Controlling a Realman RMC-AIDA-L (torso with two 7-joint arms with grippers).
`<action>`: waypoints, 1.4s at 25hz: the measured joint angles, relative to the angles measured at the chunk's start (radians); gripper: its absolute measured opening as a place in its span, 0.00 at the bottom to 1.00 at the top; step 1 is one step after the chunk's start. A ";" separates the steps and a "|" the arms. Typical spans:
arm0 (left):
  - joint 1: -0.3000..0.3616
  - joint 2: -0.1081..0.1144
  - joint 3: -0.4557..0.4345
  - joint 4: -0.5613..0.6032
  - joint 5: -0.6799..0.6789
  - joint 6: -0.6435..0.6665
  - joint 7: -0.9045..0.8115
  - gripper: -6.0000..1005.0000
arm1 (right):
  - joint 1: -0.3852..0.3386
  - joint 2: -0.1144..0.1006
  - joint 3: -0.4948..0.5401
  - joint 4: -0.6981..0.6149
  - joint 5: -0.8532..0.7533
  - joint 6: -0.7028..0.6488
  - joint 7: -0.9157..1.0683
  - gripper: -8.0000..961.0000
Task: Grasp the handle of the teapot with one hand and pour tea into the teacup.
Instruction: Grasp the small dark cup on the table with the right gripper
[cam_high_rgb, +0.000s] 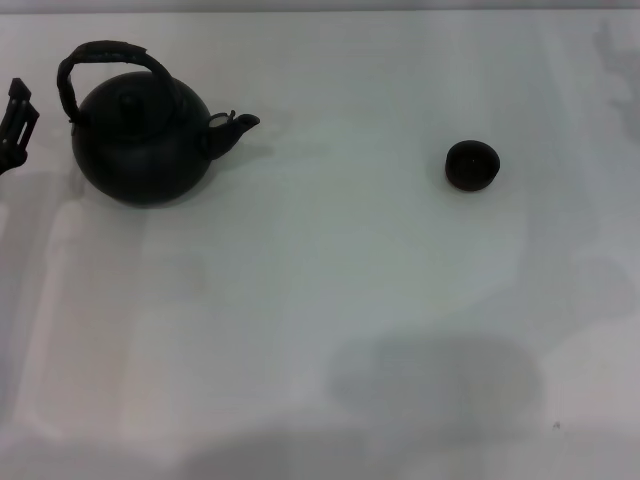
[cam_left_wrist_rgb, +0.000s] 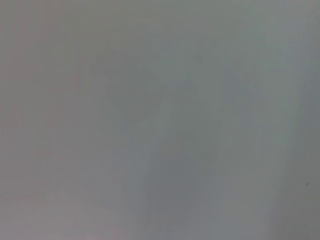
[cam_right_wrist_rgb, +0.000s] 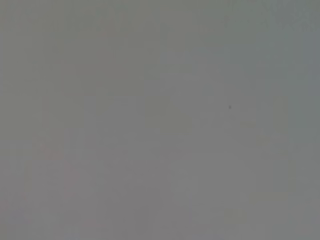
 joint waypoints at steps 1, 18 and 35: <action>0.000 0.000 0.000 0.000 0.000 0.000 0.000 0.75 | 0.001 0.000 0.000 0.000 0.000 0.000 -0.001 0.88; -0.015 -0.002 -0.017 -0.010 -0.003 0.004 -0.004 0.76 | 0.002 0.000 0.000 -0.002 -0.001 0.004 -0.003 0.87; -0.005 -0.003 -0.024 0.000 -0.011 0.020 0.033 0.76 | 0.051 0.000 -0.051 -0.011 -0.032 0.013 0.071 0.87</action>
